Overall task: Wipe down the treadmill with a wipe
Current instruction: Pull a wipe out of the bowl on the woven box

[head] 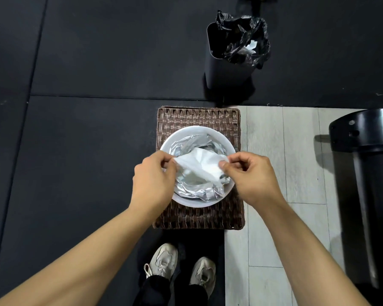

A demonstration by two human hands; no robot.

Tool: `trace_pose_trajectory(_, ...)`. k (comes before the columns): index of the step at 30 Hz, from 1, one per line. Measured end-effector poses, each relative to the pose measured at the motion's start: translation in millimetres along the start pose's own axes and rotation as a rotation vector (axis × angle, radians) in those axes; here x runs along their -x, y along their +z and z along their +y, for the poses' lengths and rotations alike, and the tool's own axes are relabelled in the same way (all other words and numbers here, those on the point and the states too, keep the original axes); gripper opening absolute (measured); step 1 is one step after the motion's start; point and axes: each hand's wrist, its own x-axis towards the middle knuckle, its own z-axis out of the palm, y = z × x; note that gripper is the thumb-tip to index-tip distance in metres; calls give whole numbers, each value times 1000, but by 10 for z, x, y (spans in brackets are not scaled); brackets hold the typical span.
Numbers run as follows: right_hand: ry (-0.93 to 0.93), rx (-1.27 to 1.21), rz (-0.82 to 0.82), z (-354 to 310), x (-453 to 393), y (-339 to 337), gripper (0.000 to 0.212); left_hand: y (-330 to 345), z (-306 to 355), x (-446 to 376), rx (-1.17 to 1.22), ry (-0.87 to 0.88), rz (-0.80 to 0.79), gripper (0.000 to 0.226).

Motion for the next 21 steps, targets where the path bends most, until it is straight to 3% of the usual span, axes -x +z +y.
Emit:
trace_pose_trajectory(4, -24, 161, 193, 84, -35, -180, 8, -121, -89, -11, 11, -48, 66, 14)
trace_pose_trajectory(10, 60, 172, 404, 142, -46, -277, 9, -206, -112, 60, 72, -173, 165, 13)
trace_pose_trajectory(19, 59, 145, 426, 133, 37, -354, 13, -332, 141, 114, 492, -182, 248, 24)
trace_pose_trajectory(21, 34, 94, 396, 130, 59, -361, 11, -341, 166, 107, 478, -162, 249, 24)
